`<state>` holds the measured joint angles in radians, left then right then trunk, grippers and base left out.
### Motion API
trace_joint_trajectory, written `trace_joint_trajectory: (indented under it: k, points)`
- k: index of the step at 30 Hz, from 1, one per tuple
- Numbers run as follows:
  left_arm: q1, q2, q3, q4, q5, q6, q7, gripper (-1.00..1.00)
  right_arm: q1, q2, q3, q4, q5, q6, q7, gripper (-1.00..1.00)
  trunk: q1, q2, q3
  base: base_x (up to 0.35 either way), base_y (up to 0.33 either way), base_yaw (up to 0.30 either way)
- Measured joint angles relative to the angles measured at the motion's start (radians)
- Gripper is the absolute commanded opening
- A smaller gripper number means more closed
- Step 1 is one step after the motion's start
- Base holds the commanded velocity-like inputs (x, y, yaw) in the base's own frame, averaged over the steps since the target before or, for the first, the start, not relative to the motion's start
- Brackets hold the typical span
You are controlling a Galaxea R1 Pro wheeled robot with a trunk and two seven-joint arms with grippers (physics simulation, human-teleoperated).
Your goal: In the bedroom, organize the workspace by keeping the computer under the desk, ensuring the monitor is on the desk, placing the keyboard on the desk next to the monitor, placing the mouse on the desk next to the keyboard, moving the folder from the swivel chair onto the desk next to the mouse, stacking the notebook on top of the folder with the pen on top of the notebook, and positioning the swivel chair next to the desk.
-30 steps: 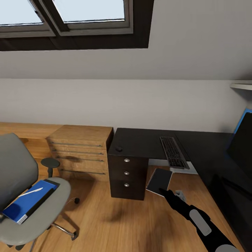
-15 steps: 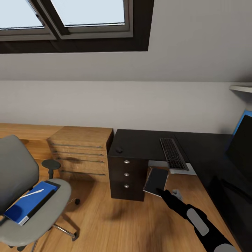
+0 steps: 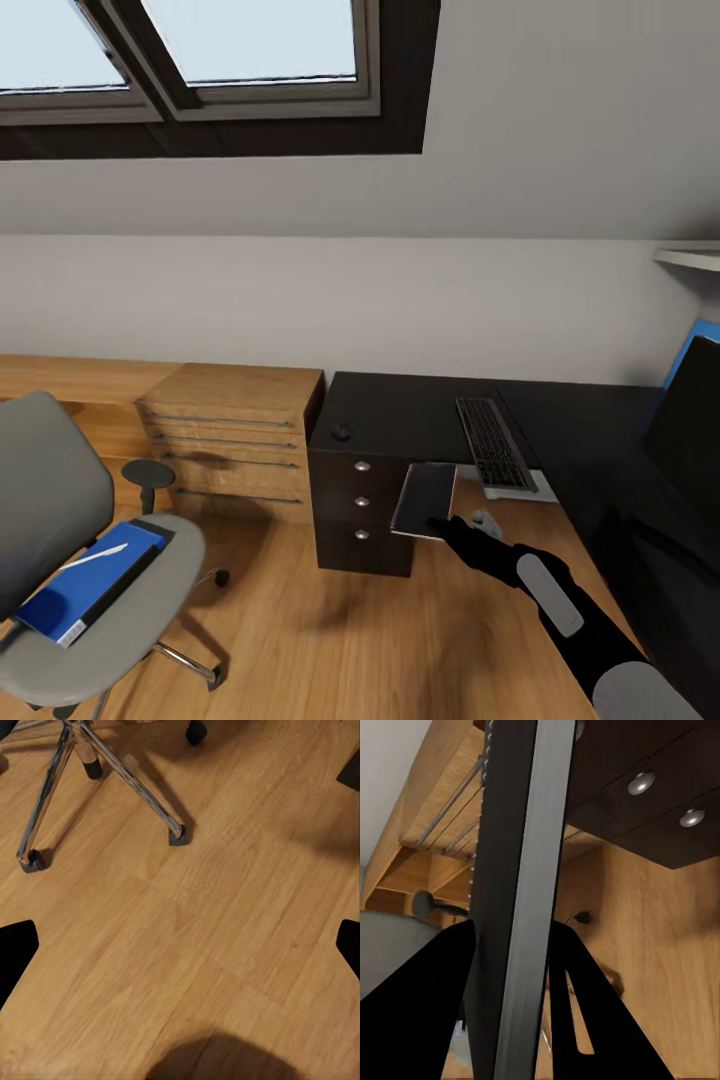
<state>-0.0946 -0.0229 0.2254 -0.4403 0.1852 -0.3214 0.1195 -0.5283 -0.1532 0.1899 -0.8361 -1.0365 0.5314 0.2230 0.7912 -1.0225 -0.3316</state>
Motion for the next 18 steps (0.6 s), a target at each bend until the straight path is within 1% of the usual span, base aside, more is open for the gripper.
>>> trace_joint_trajectory:
  k: [3,5,8,9,11,12,16,17,18]
  points:
    - [0.0,-0.001,-0.001,-0.001,0.0,-0.003,-0.001,1.0,-0.009,0.005,0.0,-0.004,0.0,0.013,-0.004,-1.0,-0.012,0.021,0.009,0.0,0.0,0.0]
    - [0.0,-0.003,-0.001,-0.001,0.0,-0.003,-0.001,1.0,-0.012,0.007,0.002,-0.008,-0.001,0.021,0.007,-1.0,-0.019,0.035,0.016,0.0,0.0,0.0]
    - [0.0,-0.005,-0.002,-0.001,-0.005,-0.004,-0.001,1.0,-0.014,0.009,0.003,-0.01,-0.003,0.025,0.054,-1.0,-0.031,0.056,0.025,0.0,0.0,0.0]
    - [0.0,-0.007,-0.002,-0.001,-0.015,-0.005,-0.001,1.0,-0.015,0.01,0.003,-0.009,-0.007,0.027,0.088,-1.0,-0.035,0.063,0.028,0.0,0.0,0.0]
    - [0.0,-0.01,-0.003,-0.002,-0.028,-0.005,-0.001,1.0,-0.015,0.01,0.003,-0.007,-0.004,0.026,0.13,-1.0,-0.042,0.077,0.035,0.0,0.0,0.0]
    - [0.0,-0.011,-0.003,-0.002,-0.044,-0.005,-0.001,1.0,-0.015,0.009,0.003,-0.006,-0.005,0.027,0.173,-1.0,-0.046,0.084,0.038,0.0,0.0,0.0]
    - [0.0,-0.013,-0.001,-0.002,-0.073,-0.005,-0.001,1.0,-0.015,0.006,0.004,-0.002,0.004,0.025,0.254,-1.0,-0.061,0.112,0.05,0.0,0.0,0.0]
    - [0.0,-0.013,0.001,-0.002,-0.084,-0.006,-0.002,1.0,-0.014,0.003,0.004,0.008,0.008,0.023,0.29,-1.0,-0.065,0.119,0.053,0.0,0.0,0.0]
    - [0.0,-0.013,0.002,-0.002,-0.087,-0.006,-0.003,1.0,-0.014,0.002,0.004,0.014,0.011,0.023,0.299,-1.0,-0.069,0.126,0.056,0.0,0.0,0.0]
